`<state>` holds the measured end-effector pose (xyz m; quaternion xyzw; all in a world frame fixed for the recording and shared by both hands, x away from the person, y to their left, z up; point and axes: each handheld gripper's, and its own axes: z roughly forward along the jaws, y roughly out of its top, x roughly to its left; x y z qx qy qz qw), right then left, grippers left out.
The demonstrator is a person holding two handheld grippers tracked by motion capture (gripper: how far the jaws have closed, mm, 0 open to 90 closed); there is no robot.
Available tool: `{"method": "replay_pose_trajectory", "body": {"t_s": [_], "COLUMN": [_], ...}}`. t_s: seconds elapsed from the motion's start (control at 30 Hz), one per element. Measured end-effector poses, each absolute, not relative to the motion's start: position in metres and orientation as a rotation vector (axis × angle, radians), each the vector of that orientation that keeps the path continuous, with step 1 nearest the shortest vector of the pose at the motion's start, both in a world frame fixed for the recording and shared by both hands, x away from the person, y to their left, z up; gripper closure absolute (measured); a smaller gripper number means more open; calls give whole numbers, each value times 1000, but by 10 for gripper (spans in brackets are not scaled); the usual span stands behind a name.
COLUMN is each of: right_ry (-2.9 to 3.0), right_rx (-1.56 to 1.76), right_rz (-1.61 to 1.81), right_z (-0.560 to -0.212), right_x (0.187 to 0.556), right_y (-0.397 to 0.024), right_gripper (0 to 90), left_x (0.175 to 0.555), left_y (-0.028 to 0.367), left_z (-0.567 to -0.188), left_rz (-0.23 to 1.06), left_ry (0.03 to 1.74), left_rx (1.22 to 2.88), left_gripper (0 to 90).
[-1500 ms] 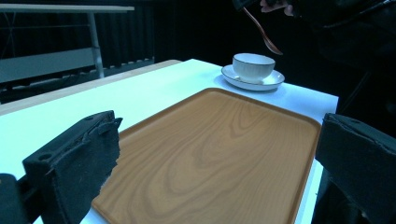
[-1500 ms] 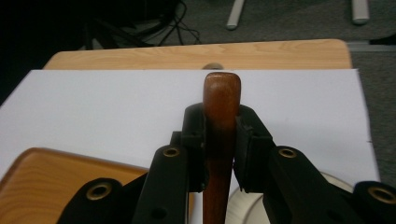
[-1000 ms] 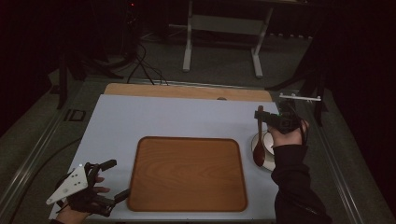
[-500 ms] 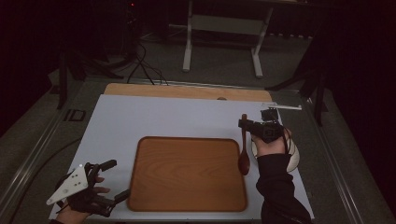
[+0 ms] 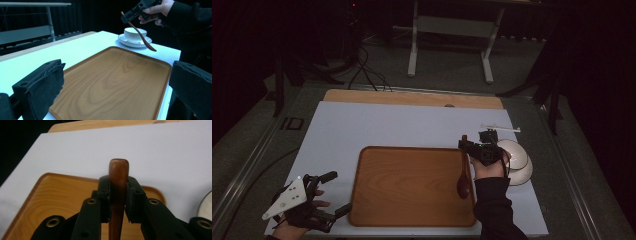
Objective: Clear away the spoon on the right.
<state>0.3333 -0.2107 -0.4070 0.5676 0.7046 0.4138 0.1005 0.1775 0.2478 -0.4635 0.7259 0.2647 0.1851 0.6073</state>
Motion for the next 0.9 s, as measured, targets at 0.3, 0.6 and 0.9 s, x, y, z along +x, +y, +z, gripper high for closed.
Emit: {"method": "replay_pose_trajectory", "body": {"t_s": [0.3, 0.6, 0.9], "right_ry": [2047, 2054, 2040], "right_rx": [1702, 1732, 1770], "right_rz": [1186, 1135, 1070], "right_z": [-424, -444, -468], "right_x": [323, 315, 313], "right_y": [-201, -193, -190], "right_gripper": [761, 760, 760], "left_x": [177, 177, 177], "left_y": [247, 248, 248], "left_z": [-463, -463, -463], "left_rz": [429, 426, 425], "left_ry": [610, 609, 609], "left_rx": [1679, 1680, 1680], "left_gripper": [0, 0, 0]}}
